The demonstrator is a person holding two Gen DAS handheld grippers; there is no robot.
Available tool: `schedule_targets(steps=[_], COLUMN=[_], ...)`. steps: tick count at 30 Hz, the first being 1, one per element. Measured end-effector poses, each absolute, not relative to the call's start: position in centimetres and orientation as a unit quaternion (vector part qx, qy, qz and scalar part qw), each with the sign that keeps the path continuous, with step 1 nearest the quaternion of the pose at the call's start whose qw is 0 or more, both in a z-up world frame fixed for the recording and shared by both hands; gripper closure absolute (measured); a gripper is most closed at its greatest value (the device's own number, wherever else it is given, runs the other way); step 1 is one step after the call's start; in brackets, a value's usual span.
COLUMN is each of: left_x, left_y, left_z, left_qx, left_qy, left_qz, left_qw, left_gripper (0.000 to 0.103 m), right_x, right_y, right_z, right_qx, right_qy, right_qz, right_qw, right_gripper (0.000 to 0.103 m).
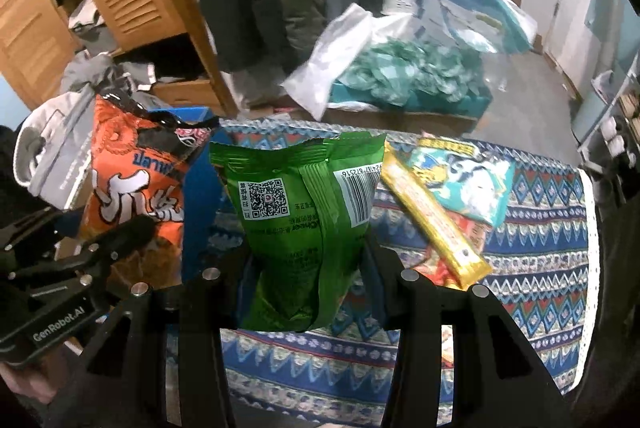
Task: Organize snacks
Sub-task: 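Lift and carry both held bags over the cardboard box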
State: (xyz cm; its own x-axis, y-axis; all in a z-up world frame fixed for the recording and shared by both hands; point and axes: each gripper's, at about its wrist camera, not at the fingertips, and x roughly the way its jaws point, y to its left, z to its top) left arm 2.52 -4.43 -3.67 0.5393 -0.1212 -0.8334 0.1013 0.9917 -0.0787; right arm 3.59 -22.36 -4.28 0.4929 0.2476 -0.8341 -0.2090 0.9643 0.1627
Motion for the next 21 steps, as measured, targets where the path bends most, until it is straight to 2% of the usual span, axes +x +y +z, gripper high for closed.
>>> schedule_targets(steps=[21], left_x=[1.2], left_y=[6.4], left_z=[-4.0], left_qx=[-0.064], left_qy=[0.465], left_qz=[0.011], left_qw=[0.883], left_gripper=[0.056], right_x=[4.6], right_y=[-10.0], right_z=[-3.2], right_qx=[-0.013], right_qy=[0.482], right_qz=[0.23], right_qw=[0.845], right_gripper=[0.058])
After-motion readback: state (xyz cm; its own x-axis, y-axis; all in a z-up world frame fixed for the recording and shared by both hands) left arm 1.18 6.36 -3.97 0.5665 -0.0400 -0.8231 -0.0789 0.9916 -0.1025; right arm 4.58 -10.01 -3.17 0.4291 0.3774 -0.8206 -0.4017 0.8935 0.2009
